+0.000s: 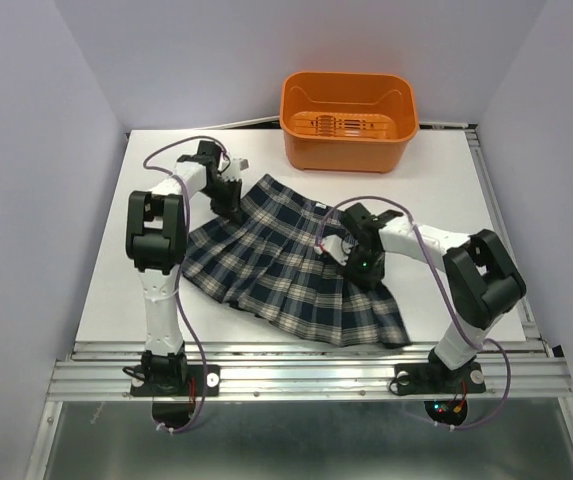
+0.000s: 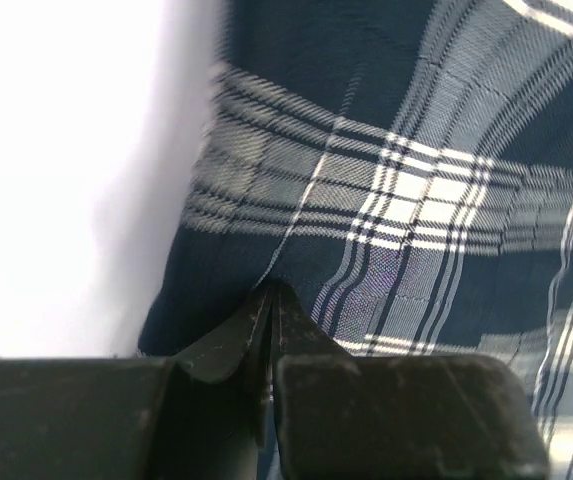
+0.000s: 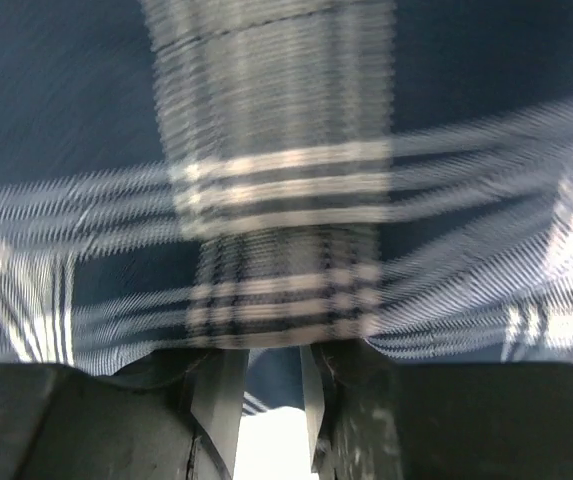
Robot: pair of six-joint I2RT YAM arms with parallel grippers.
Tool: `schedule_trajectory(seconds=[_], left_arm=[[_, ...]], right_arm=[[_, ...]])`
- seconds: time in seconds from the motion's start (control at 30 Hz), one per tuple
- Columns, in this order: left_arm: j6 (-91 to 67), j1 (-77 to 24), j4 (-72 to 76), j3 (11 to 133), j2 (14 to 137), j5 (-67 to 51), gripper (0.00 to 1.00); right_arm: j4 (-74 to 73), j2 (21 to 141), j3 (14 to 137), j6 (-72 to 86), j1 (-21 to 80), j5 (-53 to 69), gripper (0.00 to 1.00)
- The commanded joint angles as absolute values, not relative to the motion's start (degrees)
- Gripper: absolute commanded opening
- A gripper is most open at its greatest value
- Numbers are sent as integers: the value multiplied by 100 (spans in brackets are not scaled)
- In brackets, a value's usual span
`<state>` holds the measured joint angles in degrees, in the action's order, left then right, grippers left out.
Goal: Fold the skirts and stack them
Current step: Flatten the skirt out, then fold the skirt
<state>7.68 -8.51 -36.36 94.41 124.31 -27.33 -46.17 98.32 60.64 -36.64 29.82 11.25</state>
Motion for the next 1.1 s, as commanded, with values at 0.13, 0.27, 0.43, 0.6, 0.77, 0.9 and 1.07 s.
schedule_trajectory(seconds=[0.13,0.27,0.43,0.6,0.77,0.9,1.07], left_arm=[[1274,-1704,-4077,11414,13315,-2224,14],[1248,-1749,-3947,11243,12878,-2408,16],[1485,-1573,-3691,10311,11524,-2233,31],[1880,-1564,-4042,9449,10821,-2215,42],[2083,-1564,-4175,8633,10609,-2048,42],[2232,-1573,-4263,8245,10687,-2057,42],[2435,-1810,-4316,8226,11082,-1890,41]], right_arm=[[-5660,10178,6976,-2822,3718,3951,35],[-5792,9967,7961,-2549,3473,4069,35],[-5503,9861,8367,-2478,2647,3780,40],[-5143,10440,8069,-2716,2566,2831,38],[-4808,10881,7481,-2751,2566,2268,32],[-4887,10855,7077,-2856,2619,2127,31],[-5194,10591,6558,-2883,3329,2126,31]])
